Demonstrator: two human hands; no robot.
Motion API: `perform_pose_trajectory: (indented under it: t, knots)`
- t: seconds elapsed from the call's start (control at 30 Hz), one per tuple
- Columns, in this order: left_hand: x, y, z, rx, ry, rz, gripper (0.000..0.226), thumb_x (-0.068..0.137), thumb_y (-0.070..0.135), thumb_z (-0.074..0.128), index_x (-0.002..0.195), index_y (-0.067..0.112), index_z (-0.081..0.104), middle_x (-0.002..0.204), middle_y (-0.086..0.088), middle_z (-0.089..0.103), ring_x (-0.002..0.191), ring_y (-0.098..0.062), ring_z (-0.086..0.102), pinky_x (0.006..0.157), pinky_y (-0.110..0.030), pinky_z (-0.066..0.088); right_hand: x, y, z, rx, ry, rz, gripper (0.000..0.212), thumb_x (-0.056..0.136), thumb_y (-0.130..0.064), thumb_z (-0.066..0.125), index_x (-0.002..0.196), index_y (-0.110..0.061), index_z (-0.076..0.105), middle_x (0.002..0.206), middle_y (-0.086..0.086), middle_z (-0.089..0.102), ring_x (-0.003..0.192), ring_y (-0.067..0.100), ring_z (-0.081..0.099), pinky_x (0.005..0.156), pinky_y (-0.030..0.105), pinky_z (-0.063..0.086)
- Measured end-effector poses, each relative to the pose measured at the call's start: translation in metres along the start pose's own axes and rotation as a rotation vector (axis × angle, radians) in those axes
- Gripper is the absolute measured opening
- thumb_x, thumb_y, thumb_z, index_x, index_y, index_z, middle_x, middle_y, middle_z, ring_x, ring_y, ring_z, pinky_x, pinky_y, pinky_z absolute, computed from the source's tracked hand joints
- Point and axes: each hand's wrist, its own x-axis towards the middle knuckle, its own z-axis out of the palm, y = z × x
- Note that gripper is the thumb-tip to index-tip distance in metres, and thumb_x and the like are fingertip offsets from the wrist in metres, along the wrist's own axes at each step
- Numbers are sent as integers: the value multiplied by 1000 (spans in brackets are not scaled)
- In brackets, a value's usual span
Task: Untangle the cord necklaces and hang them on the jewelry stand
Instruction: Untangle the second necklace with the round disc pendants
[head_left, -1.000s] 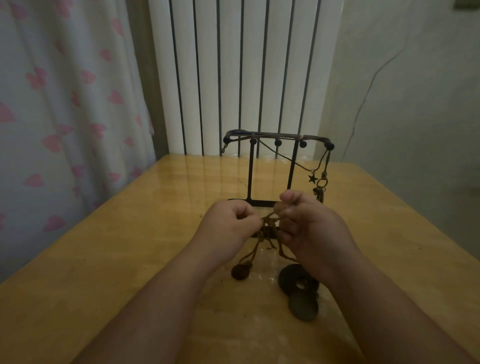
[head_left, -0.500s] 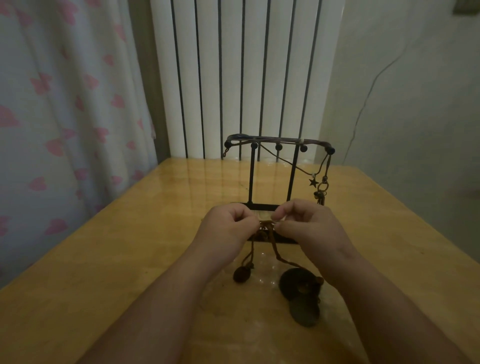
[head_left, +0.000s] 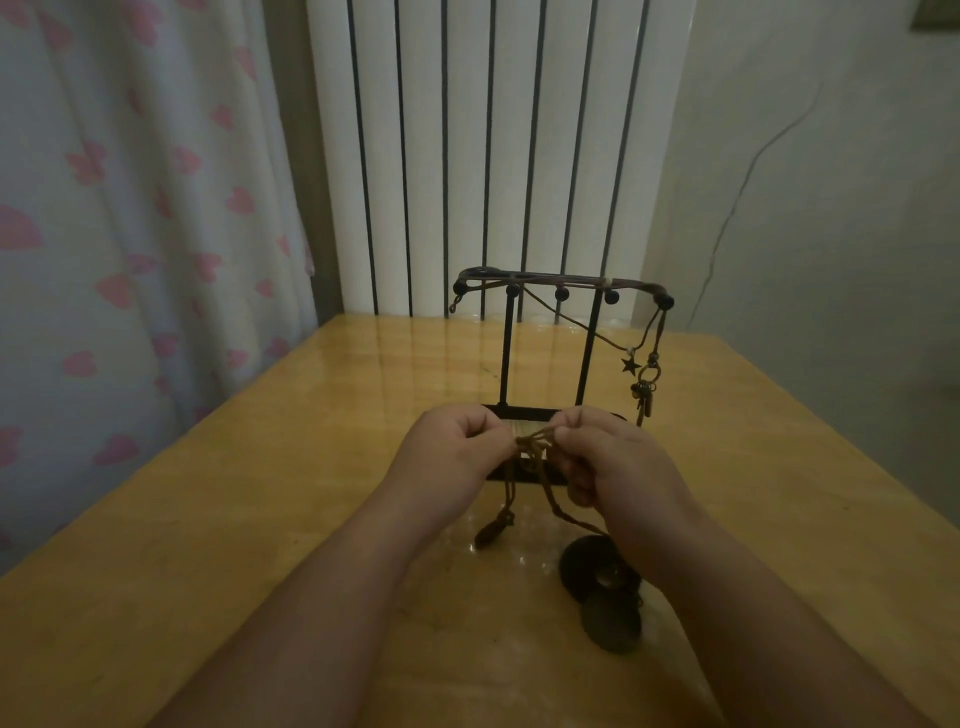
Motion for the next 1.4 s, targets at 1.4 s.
perform_pose_trajectory:
  t: [1.4]
  knots:
    - [0, -9, 4, 42, -51, 39, 15, 99, 21, 54, 98, 24, 68, 87, 5, 71, 79, -3, 68, 72, -23, 57, 1, 9, -3, -565, 82, -314, 7, 89, -42, 64, 96, -44, 62, 85, -17, 69, 78, -3, 64, 71, 20, 54]
